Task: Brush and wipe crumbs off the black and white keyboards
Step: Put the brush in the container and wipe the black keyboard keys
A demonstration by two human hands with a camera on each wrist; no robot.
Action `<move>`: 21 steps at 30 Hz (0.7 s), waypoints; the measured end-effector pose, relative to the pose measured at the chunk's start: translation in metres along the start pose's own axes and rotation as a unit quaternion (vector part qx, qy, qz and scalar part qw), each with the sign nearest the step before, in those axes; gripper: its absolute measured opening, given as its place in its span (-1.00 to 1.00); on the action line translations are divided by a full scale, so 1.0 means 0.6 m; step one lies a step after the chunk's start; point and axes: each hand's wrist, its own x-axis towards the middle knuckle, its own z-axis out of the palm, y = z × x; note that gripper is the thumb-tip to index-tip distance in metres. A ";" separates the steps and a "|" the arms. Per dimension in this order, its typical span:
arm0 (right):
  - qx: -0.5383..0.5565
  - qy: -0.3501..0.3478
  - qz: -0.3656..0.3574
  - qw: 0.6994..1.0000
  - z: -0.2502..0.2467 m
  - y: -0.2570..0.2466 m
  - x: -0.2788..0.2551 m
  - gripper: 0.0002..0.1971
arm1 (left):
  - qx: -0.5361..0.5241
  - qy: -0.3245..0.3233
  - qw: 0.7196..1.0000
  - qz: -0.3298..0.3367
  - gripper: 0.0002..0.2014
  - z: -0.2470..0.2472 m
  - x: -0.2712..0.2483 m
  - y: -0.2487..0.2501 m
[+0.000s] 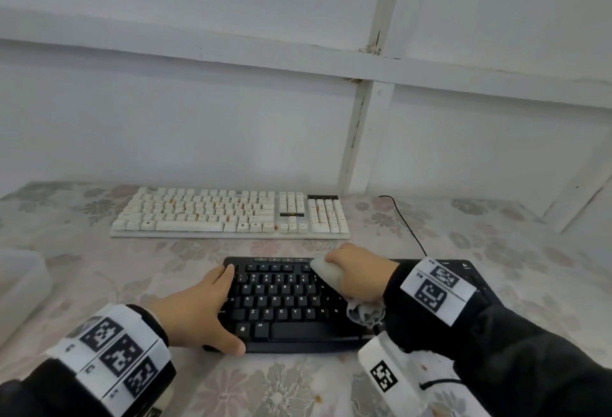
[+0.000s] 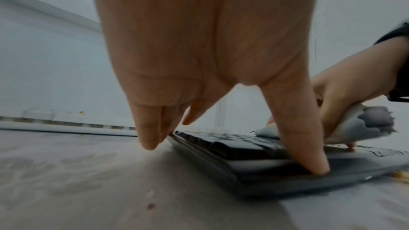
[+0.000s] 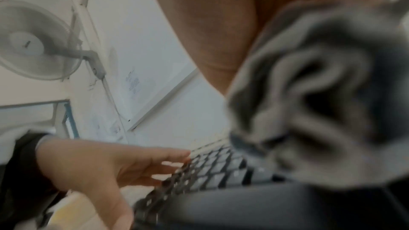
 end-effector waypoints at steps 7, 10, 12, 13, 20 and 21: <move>0.158 0.032 -0.042 0.986 -0.041 -0.052 0.019 -0.59 | -0.018 -0.028 0.999 0.038 0.61 -0.010 0.008 -0.015; 0.193 0.015 -0.054 0.980 -0.039 -0.089 0.051 -0.59 | -0.030 -0.014 0.998 0.059 0.61 -0.008 0.017 -0.024; 0.179 0.013 -0.067 0.981 -0.037 -0.109 0.076 -0.59 | -0.028 0.006 0.998 0.064 0.44 -0.001 0.027 -0.029; 0.164 0.012 -0.071 0.984 -0.035 -0.120 0.089 -0.59 | -0.027 0.018 0.997 0.066 0.34 0.002 0.030 -0.031; 0.046 -0.019 -0.077 0.996 -0.018 -0.162 0.148 -0.60 | -0.032 0.060 0.994 0.082 0.02 0.008 0.037 -0.035; 0.032 -0.021 -0.076 0.996 -0.017 -0.161 0.151 -0.57 | -0.036 0.062 0.994 0.084 0.00 0.009 0.037 -0.035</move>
